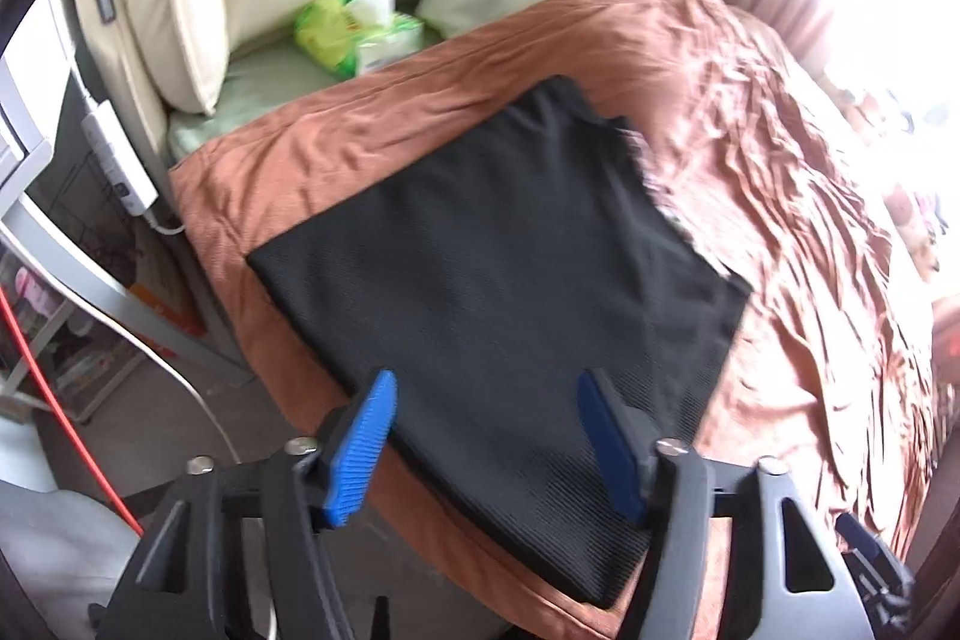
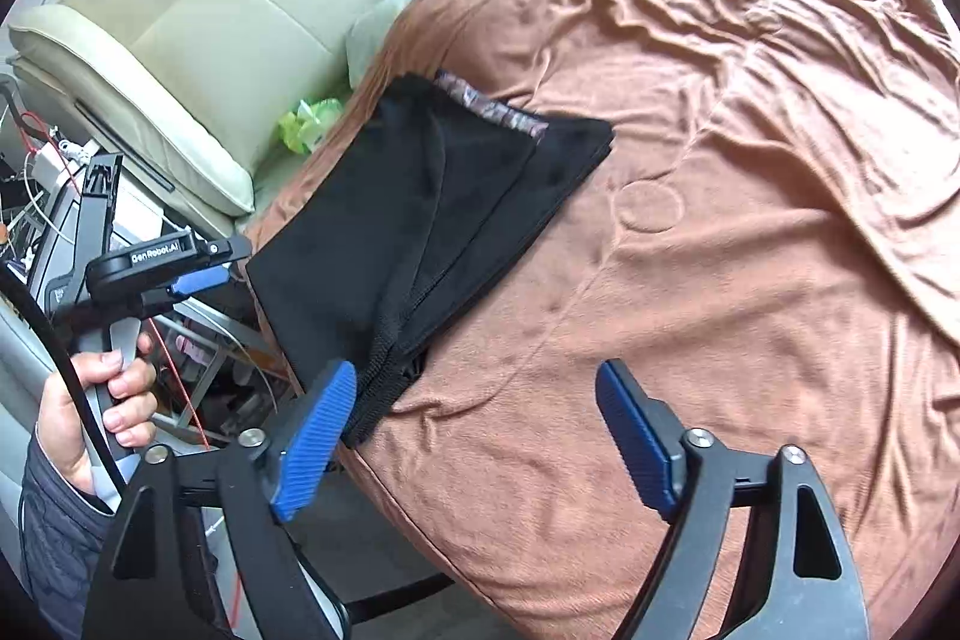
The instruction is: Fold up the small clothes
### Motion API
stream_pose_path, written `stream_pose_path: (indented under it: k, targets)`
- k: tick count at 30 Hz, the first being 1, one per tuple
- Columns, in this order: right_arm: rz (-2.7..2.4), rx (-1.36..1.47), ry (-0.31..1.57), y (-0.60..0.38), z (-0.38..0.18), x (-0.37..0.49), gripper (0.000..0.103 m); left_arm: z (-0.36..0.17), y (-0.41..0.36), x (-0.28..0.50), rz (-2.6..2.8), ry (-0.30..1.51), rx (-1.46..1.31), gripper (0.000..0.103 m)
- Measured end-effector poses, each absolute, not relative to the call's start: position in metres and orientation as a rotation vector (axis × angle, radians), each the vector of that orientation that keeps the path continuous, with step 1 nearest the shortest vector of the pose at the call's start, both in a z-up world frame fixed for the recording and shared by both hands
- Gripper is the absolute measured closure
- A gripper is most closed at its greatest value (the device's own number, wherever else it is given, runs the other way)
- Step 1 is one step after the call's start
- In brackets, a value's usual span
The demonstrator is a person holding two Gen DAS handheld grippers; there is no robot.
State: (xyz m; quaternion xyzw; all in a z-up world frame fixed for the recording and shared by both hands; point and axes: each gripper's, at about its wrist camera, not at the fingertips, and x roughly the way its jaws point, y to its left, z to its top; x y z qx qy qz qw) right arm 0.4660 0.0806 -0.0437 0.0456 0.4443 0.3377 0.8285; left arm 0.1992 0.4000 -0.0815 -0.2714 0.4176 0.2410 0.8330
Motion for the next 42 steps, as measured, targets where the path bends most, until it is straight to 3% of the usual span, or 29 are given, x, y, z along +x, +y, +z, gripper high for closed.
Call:
stream_pose_path:
  k: [2, 5, 10, 15, 30, 42]
  targets:
    - [0.693, 0.080, 0.914, 0.067, -0.035, 0.455, 0.017, -0.075, 0.383, 0.197, 0.486, 0.857, -0.553, 0.017]
    - [0.661, 0.062, 0.880, 0.046, -0.022, 0.437, 0.013, -0.067, 0.357, 0.192, 0.461, 0.821, -0.509, 0.006]
    - [0.626, 0.055, 0.822, 0.010, 0.002, 0.406, 0.000, -0.054, 0.319, 0.180, 0.420, 0.781, -0.475, 0.005]
    - [0.584, 0.046, 0.767, -0.024, 0.022, 0.374, 0.000, -0.033, 0.275, 0.166, 0.390, 0.732, -0.403, 0.000]
    - [0.485, 0.083, 0.602, -0.122, 0.067, 0.263, 0.000, 0.034, 0.159, 0.112, 0.246, 0.576, -0.265, 0.000]
    - [0.438, 0.080, 0.505, -0.176, 0.076, 0.189, 0.000, 0.045, 0.084, 0.055, 0.169, 0.513, -0.184, 0.000]
